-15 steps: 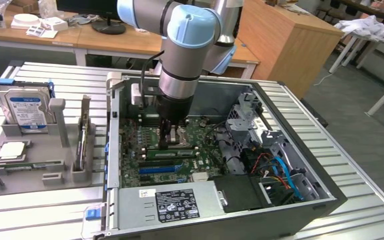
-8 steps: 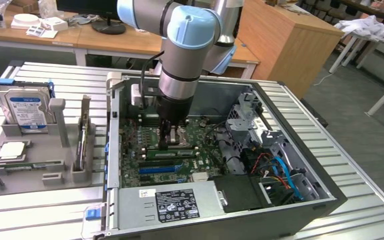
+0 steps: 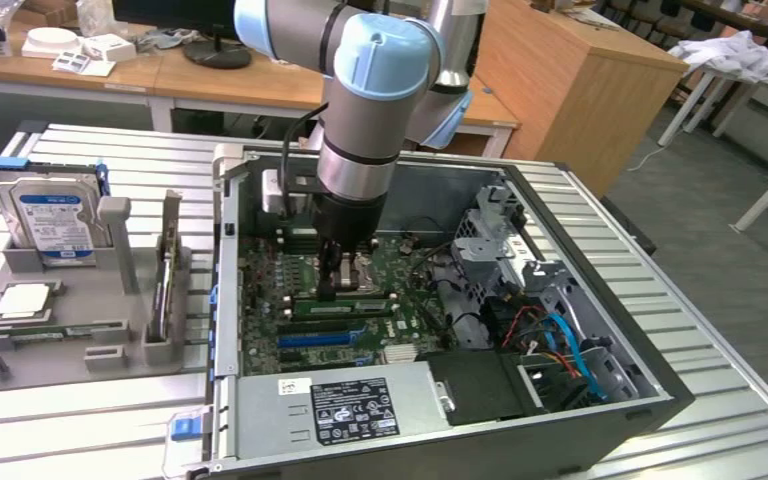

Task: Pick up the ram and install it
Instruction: 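Press down the ram until it locks into place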

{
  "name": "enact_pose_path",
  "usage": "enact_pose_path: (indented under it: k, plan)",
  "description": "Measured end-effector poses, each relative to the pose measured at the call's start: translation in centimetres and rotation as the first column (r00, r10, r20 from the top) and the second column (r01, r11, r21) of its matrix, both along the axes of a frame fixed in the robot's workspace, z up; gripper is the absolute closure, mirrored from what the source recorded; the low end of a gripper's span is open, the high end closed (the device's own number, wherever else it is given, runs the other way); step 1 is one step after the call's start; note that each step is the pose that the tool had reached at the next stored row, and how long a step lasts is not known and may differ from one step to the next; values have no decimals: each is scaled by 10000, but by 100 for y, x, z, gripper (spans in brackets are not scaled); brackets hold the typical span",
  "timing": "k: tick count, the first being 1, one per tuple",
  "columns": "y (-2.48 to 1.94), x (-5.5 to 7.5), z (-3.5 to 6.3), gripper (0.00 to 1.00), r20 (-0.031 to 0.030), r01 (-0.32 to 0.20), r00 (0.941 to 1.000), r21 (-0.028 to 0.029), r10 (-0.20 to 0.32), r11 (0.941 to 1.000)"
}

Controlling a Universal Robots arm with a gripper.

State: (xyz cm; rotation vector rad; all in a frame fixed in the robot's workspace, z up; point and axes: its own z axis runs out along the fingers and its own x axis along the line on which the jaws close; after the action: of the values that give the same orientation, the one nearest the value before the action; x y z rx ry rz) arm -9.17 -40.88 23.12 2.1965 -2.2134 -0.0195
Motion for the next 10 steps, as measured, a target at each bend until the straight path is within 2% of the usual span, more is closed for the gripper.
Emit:
enact_pose_path:
  k: [10]
  plan:
    - [0, 0, -11, 89, 1, 0, 10000, 0, 0, 10000]
